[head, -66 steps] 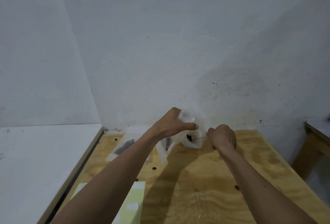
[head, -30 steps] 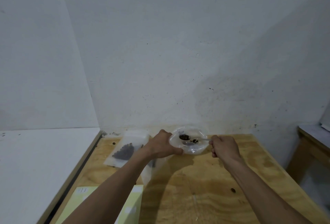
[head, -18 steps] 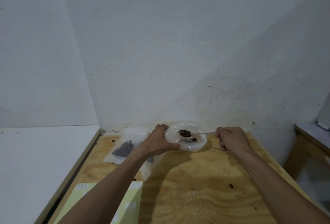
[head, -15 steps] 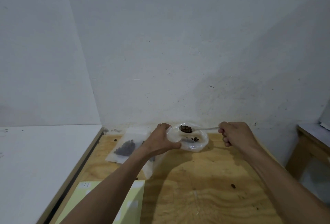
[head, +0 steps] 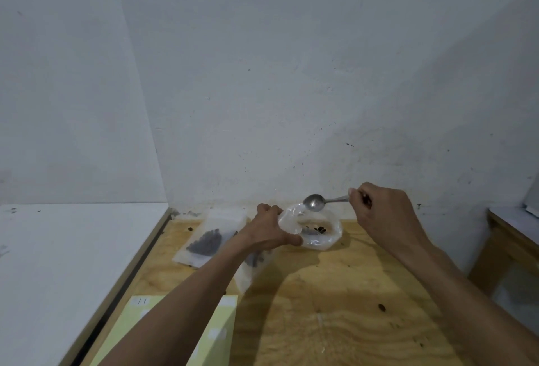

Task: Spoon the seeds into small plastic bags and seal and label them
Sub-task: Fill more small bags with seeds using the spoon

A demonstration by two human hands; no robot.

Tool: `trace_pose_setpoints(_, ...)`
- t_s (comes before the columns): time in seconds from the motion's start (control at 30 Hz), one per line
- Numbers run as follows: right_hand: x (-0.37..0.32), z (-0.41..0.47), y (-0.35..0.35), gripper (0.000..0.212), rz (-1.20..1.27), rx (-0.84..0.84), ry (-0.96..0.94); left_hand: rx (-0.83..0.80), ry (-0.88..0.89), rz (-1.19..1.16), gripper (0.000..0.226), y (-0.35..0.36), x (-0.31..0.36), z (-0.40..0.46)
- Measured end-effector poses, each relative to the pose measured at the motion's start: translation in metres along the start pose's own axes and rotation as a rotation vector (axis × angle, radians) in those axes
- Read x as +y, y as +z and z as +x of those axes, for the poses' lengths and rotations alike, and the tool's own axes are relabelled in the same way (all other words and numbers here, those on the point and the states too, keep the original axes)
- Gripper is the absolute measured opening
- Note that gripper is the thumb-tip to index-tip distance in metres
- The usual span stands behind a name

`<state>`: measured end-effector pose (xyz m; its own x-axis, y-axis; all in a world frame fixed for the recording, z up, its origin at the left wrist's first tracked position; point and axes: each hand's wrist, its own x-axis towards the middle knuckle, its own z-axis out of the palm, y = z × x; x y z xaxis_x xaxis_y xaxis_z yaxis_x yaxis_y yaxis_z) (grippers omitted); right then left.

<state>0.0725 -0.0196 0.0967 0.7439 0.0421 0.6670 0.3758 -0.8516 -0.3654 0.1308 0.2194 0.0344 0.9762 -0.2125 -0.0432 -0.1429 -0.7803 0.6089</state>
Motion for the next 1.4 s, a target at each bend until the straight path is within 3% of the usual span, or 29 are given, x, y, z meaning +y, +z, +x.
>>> trace_pose_setpoints(0.17, 0.016, -0.034, 0.035, 0.022, -0.377, -0.121, -0.152, -0.093, -0.07, 0.053, 0.084, 0.006, 0.008, 0.008)
trace_pose_setpoints(0.37, 0.014, -0.055, 0.046, 0.027, -0.36, -0.105, -0.441, -0.127, -0.084, -0.176, 0.052, 0.012, 0.016, 0.014)
trace_pose_setpoints(0.53, 0.027, -0.063, 0.045, 0.028, -0.389, -0.267, -0.632, -0.114, -0.162, -0.242, 0.077, 0.012, 0.014, 0.016)
trace_pose_setpoints(0.6, 0.029, -0.062, 0.04, 0.027, -0.396, -0.248, -0.62, -0.091, -0.202, -0.196, 0.084, 0.013, 0.012, 0.016)
trace_pose_setpoints(0.77, 0.016, -0.051, 0.023, 0.026, -0.416, -0.041, -0.443, -0.029, -0.189, -0.145, 0.067, 0.019, 0.005, 0.019)
trace_pose_setpoints(0.9, 0.0, -0.056, 0.039, 0.023, -0.526, -0.197, -0.21, 0.009, -0.114, -0.107, 0.067, 0.022, 0.01, 0.018)
trace_pose_setpoints(0.97, -0.011, -0.058, 0.043, 0.008, -0.557, -0.304, -0.06, 0.009, -0.058, -0.066, 0.056, 0.022, 0.016, 0.015)
trace_pose_setpoints(1.07, -0.012, -0.05, 0.045, 0.024, -0.32, -0.393, 0.346, 0.03, 0.043, -0.019, 0.044, 0.016, 0.028, 0.009)
trace_pose_setpoints(1.13, -0.003, -0.044, 0.049, 0.035, -0.147, -0.343, 0.549, 0.042, 0.114, 0.015, 0.043, 0.01, 0.037, 0.01)
trace_pose_setpoints(1.2, 0.009, -0.037, 0.053, 0.032, 0.028, -0.33, 0.737, 0.03, 0.165, 0.045, 0.041, 0.004, 0.046, 0.013)
trace_pose_setpoints(1.3, 0.018, -0.03, 0.056, 0.021, 0.227, -0.289, 0.933, -0.004, 0.211, 0.083, 0.039, 0.001, 0.06, 0.02)
trace_pose_setpoints(1.4, 0.02, -0.032, 0.057, 0.02, 0.386, -0.257, 1.043, -0.03, 0.262, 0.119, 0.051, 0.004, 0.072, 0.024)
